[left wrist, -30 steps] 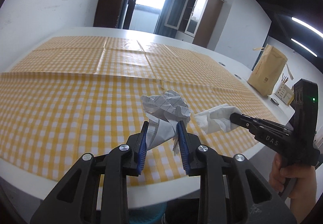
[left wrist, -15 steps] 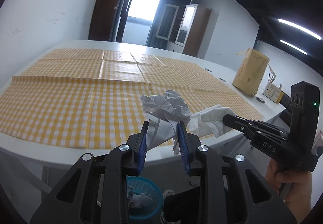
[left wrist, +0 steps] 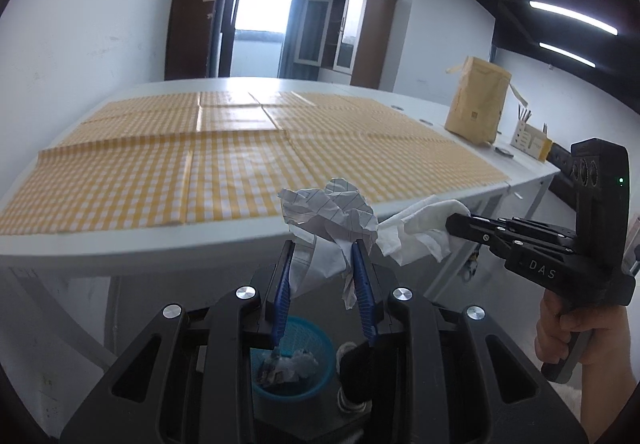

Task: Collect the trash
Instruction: 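Carry both held tissues off the table down over the blue wastebasket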

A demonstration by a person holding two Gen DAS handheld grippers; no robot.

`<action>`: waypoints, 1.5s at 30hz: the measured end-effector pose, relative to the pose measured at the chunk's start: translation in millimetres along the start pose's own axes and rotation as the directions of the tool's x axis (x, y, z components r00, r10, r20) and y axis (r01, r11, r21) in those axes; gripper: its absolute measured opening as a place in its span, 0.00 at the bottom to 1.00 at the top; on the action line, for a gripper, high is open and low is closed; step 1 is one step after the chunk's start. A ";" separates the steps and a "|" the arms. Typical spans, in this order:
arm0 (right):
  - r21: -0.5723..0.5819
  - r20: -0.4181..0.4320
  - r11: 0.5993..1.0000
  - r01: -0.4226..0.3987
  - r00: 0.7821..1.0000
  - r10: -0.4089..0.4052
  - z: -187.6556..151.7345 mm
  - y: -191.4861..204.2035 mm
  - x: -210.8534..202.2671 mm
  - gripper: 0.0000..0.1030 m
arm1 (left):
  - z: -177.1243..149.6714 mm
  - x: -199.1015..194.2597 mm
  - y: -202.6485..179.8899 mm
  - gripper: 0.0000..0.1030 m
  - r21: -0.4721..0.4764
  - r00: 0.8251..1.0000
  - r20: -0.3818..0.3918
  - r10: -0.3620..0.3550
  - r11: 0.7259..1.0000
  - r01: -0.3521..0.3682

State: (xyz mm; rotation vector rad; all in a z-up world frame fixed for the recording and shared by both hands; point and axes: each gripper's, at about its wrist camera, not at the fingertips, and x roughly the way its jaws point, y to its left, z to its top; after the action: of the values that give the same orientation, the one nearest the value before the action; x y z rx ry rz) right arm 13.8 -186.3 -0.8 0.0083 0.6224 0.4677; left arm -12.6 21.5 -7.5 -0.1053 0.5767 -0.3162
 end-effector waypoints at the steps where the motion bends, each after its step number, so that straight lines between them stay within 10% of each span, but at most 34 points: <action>1: -0.001 -0.019 1.000 0.005 1.000 -0.005 -8.1 -0.5 2.7 0.06 | -6.4 1.8 -0.3 0.27 -0.001 1.000 -0.011 -0.003 1.000 0.003; 16: 0.044 -0.276 0.999 0.013 0.961 -0.001 -91.4 -16.2 106.4 0.06 | -90.0 90.4 12.0 0.27 0.029 0.968 -0.243 0.068 0.998 -0.063; 45: 0.219 -0.666 0.962 0.162 0.745 0.027 -183.7 -77.0 344.6 0.06 | -179.0 285.3 100.7 0.27 -0.263 0.807 -0.590 0.000 0.945 -0.192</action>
State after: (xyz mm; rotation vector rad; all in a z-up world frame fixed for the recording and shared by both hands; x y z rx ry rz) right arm 188.0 -133.1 -354.6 0.0751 1.3940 0.3014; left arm 141.2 23.0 -323.6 -0.2894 1.2483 -0.1473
